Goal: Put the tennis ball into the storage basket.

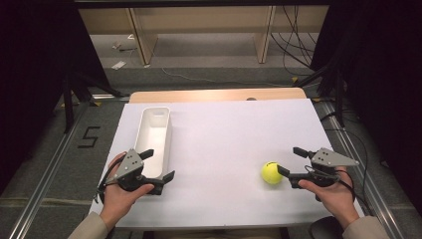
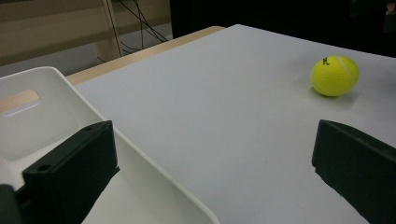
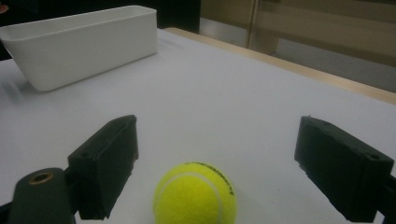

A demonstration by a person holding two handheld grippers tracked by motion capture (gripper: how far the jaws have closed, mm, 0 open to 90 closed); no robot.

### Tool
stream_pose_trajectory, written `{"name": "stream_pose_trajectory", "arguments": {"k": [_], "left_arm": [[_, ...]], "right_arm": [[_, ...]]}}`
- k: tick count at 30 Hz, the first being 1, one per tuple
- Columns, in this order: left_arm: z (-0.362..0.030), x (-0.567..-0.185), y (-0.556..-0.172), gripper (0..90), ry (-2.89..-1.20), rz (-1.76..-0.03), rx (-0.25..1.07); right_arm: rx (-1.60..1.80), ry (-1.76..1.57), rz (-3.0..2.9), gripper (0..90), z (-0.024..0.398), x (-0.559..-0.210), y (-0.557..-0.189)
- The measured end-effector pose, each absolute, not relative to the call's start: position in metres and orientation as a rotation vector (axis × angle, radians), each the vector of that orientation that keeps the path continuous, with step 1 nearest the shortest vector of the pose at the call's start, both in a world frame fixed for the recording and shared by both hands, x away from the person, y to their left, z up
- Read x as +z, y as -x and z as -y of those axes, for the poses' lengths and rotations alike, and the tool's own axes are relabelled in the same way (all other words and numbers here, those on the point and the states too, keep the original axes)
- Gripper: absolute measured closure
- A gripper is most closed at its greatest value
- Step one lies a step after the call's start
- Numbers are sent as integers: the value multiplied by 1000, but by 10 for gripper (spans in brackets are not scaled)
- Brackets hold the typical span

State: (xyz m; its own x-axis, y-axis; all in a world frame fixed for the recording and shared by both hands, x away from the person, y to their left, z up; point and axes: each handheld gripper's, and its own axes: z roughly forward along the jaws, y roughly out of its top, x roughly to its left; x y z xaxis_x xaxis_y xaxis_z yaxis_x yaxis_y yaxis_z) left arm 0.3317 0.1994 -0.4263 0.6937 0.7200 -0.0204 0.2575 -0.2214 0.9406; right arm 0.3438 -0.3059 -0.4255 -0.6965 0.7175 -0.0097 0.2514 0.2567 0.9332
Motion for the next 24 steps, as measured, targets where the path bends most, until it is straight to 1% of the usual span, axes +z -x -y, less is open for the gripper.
{"name": "stream_pose_trajectory", "arguments": {"k": [14, 24], "left_arm": [[-199, -426, -330, 0, -1790, -772, 522], [-198, -426, -330, 0, -1789, -770, 520]], "right_arm": [[1434, -877, -2104, 143, 304, -425, -343], [1405, -885, -2144, 131, 300, -429, -349]]}}
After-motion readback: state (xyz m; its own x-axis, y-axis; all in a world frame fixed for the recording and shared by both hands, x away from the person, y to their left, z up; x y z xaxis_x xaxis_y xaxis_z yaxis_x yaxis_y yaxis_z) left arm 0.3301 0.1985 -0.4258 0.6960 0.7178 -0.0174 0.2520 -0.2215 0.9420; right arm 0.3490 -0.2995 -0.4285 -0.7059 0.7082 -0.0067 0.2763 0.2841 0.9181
